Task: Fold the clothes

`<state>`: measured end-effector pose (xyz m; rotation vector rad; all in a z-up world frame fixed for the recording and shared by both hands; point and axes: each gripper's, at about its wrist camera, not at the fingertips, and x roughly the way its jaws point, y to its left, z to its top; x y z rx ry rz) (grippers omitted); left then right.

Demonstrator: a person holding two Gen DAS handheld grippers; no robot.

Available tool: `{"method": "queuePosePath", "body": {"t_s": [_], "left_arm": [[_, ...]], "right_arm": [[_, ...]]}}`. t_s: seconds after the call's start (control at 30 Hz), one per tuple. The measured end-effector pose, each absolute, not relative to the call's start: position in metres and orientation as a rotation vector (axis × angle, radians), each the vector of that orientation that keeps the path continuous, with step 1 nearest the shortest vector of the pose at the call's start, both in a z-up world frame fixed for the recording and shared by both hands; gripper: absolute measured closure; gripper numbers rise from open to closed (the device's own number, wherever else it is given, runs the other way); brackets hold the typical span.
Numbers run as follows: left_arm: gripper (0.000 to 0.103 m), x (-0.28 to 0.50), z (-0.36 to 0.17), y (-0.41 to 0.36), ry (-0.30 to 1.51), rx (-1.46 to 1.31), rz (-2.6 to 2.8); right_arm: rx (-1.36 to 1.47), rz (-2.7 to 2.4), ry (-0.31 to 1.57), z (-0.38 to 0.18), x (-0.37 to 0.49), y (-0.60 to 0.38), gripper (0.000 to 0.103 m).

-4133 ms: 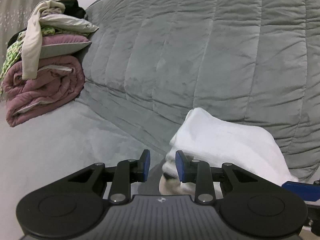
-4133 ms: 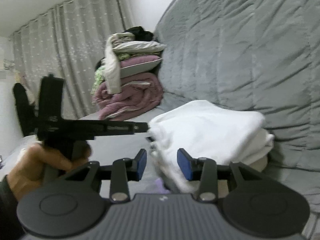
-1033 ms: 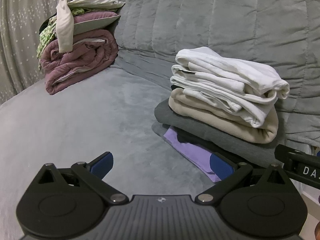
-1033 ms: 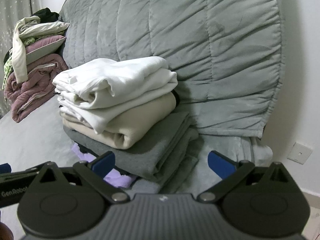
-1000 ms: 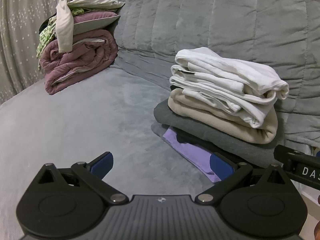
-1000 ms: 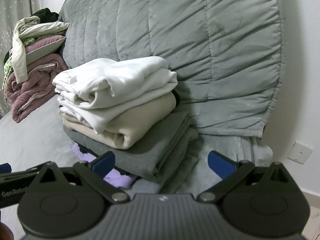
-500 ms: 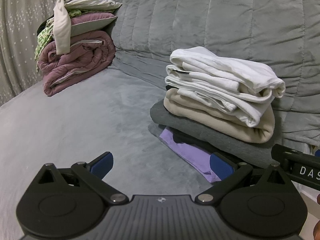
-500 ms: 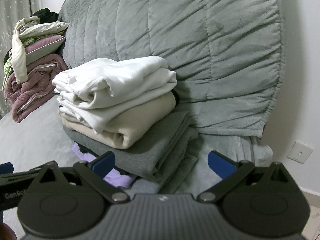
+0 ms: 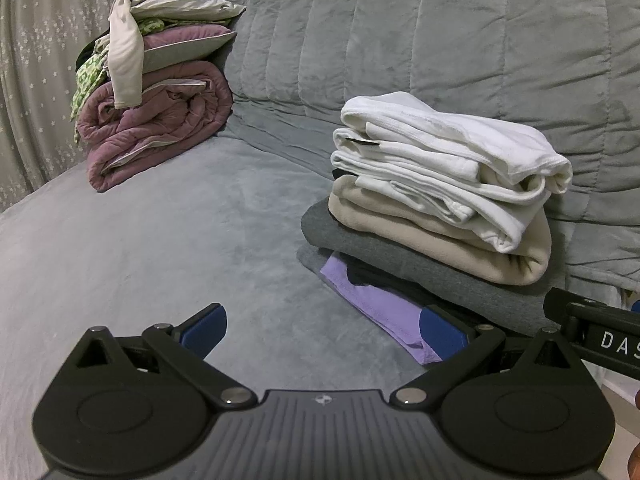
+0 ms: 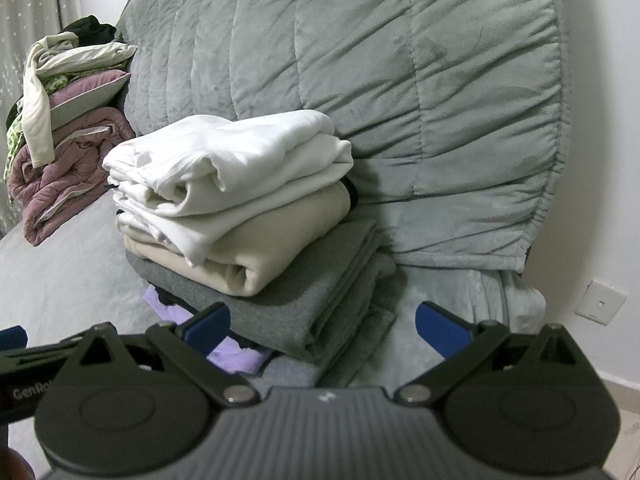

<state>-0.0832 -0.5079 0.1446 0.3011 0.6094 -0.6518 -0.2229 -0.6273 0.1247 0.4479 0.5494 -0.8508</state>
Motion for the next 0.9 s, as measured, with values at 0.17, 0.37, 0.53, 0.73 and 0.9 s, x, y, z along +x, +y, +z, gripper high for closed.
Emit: {"method": "queuePosePath", "body": {"t_s": [0.17, 0.37, 0.53, 0.73, 0.9], "left_arm": [[0.0, -0.0834, 0.145, -0.5084, 0.607, 0.304, -0.652], [0.0, -0.0839, 0.1446, -0.5092, 0.605, 0.305, -0.651], [0.0, -0.0836, 0.1454, -0.5095, 0.61, 0.307, -0.65], [0.0, -0.0837, 0.1456, -0.5098, 0.611, 0.308, -0.649], [0.0, -0.0836, 0.1454, -0.5096, 0.612, 0.308, -0.648]], "right_arm": [[0.45, -0.851, 0.548, 0.1245, -0.2228, -0.6284, 0.0], [0.452, -0.851, 0.548, 0.1244, -0.2225, -0.6296, 0.0], [0.452, -0.851, 0.549, 0.1243, -0.2224, -0.6301, 0.0], [0.454, -0.852, 0.548, 0.1242, -0.2228, -0.6305, 0.0], [0.456, -0.852, 0.547, 0.1241, -0.2227, -0.6308, 0.0]]}}
